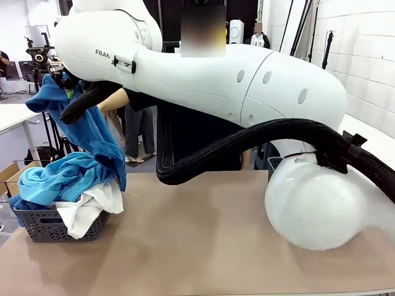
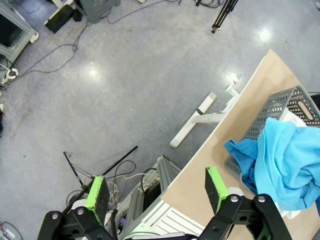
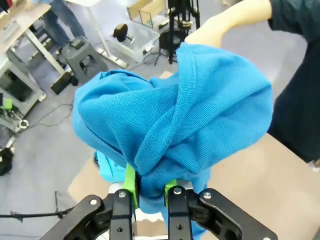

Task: Sort the tops and bottoms.
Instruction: Sort the clothes according to human instructions.

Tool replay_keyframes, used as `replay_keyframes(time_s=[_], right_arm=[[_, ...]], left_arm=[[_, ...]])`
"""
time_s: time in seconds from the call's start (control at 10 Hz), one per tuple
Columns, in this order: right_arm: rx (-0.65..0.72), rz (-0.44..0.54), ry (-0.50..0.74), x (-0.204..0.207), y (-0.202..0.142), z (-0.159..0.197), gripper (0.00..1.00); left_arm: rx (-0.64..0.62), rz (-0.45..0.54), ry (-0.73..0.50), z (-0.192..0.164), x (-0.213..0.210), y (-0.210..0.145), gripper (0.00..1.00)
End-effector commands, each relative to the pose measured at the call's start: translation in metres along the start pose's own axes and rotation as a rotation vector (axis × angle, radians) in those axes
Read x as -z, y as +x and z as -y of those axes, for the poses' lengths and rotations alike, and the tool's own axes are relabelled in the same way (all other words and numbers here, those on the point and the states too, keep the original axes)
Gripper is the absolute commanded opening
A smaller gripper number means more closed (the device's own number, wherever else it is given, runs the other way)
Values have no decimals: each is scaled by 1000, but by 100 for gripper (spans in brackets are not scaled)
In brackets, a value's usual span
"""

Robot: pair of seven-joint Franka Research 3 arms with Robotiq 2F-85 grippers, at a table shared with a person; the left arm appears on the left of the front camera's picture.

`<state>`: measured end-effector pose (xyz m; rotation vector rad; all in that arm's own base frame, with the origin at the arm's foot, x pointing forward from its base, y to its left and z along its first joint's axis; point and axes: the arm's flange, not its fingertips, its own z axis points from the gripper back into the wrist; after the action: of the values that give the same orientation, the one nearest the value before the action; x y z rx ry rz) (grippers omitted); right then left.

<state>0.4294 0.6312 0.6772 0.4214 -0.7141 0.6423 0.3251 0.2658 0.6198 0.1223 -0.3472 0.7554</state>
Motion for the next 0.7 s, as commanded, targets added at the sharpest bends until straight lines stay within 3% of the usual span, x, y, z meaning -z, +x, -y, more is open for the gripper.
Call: replay_keyframes(time_s=[0.0,0.3,0.5,0.6], right_arm=[[-64,20,54,26,28,0,0],[-176,41,122,101,105,-8,0],[-225,22,217,141,131,-24,0],[-227,67,275,156,139,-33,0]], left_arm=[[12,-9,1,-2,-2,1,100],[12,-9,1,-2,-2,1,100],[12,-9,1,-2,-2,1,100],[12,-9,1,-2,-2,1,100]])
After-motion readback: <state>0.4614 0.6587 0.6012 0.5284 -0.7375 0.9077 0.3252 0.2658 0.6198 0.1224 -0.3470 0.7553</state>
